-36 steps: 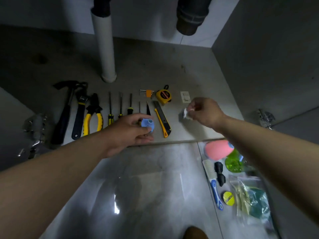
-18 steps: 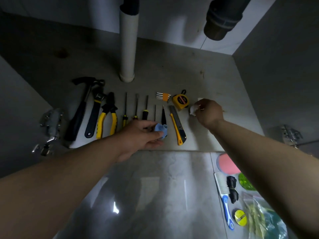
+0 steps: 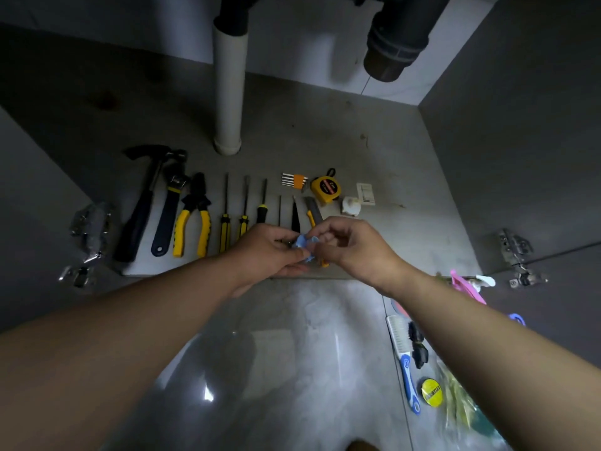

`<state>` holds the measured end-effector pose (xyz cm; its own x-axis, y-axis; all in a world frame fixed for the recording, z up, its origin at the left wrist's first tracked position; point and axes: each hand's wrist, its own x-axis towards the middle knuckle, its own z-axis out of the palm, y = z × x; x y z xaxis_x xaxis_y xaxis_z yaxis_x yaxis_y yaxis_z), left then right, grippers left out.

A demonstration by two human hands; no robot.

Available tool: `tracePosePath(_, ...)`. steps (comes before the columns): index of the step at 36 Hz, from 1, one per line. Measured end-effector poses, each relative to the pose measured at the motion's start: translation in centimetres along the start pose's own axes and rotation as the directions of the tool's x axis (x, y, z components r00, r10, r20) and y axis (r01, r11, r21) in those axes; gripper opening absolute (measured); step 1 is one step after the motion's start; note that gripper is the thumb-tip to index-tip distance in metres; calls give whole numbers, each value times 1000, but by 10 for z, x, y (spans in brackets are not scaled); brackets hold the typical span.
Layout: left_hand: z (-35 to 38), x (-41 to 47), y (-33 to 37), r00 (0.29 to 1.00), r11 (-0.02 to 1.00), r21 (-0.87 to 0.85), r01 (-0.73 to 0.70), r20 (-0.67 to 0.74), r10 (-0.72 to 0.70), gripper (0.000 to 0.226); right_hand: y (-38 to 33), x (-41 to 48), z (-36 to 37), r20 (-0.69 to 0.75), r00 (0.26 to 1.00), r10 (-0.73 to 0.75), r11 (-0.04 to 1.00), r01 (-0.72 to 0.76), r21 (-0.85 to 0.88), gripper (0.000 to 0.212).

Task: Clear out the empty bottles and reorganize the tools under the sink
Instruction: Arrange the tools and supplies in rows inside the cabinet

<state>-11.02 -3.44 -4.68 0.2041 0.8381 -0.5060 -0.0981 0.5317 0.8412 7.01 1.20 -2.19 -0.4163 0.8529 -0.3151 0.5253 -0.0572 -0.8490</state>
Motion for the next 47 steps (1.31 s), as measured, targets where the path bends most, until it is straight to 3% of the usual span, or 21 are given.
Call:
tracePosePath(5, 9, 3, -3, 1000, 998, 60, -14, -7, 15, 44, 10, 1, -9, -98, 995, 7, 1000, -9, -16, 9)
tracePosePath(9, 11, 11, -8, 996, 953, 302, -21, -73, 45, 46, 26, 7, -23, -310, 950, 46, 994, -73, -78, 10)
tracePosePath(14, 9, 20, -23, 987, 843, 532, -85, -71, 144, 27, 52, 19, -40, -488, 872, 36, 947, -185, -262, 8)
tracePosePath(23, 7, 25, -35, 982, 777, 617, -129, -28, 185, 17, 69, 31, -35, -489, 866, 101, 897, -292, -332, 12)
tracePosePath(34, 28, 10, -39, 972, 682, 694, -233, 136, 193, 18, 80, -7, -59, -394, 919, 15, 899, -185, -398, 16)
tracePosePath(40, 67, 0, -52, 957, 652, 708, -272, 269, 106, 19, 113, -71, -74, -314, 919, 238, 858, -350, -375, 13)
tracePosePath(45, 99, -5, -78, 966, 676, 715, -178, 258, -18, 18, 180, -132, -49, -283, 840, 463, 723, -543, -427, 14)
tracePosePath(47, 111, -7, -88, 964, 690, 713, -121, 249, -88, 17, 205, -145, -36, -298, 802, 518, 656, -596, -464, 45)
